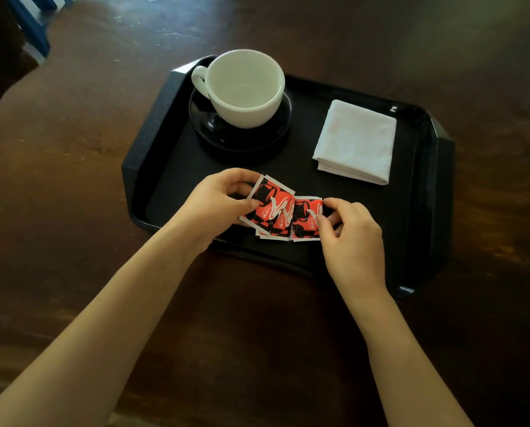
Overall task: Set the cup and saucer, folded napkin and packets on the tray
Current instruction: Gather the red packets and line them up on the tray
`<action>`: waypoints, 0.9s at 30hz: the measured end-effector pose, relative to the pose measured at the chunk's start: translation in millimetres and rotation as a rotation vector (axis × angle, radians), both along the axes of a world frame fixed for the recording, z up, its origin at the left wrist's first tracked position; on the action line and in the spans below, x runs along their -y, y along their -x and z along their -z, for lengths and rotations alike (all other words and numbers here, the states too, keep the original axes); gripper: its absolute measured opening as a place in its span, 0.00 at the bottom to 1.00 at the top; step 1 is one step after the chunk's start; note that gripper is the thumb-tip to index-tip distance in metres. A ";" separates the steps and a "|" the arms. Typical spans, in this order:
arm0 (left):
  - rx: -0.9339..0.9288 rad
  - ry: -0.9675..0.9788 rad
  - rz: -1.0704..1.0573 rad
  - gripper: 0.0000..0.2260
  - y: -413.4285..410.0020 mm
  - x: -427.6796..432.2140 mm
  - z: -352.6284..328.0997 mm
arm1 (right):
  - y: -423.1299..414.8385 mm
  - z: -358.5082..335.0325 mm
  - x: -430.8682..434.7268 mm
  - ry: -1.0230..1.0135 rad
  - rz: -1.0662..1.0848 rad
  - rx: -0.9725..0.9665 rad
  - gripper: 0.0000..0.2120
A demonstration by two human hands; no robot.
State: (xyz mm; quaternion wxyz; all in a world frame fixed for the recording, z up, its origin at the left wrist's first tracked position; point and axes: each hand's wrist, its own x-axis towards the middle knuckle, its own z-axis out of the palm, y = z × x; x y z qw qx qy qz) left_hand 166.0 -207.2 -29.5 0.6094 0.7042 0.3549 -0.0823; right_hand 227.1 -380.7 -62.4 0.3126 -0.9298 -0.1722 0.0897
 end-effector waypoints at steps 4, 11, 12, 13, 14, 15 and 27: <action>0.023 0.052 0.004 0.16 1.5 1.0 -2.9 | 0.1 1.9 0.8 -0.002 -0.005 0.007 0.14; 0.015 0.097 -0.020 0.16 0.6 7.9 -2.1 | 0.2 2.2 2.2 -0.003 -0.006 0.014 0.14; -0.004 0.070 -0.011 0.16 -0.3 10.2 -1.0 | 0.1 2.3 2.2 -0.005 -0.006 0.014 0.15; -0.020 0.037 -0.005 0.16 -0.8 12.2 0.1 | 0.2 2.5 2.3 -0.007 -0.006 0.015 0.15; -0.029 0.005 -0.003 0.15 -0.9 13.7 0.6 | 0.4 2.7 2.5 -0.008 -0.008 0.017 0.15; -0.034 -0.028 -0.001 0.15 -0.7 15.0 0.6 | 0.4 2.9 2.5 -0.008 -0.009 0.019 0.15; 0.049 -0.277 0.023 0.13 8.2 18.2 -9.9 | -4.9 -1.9 4.0 -0.071 0.006 -0.060 0.18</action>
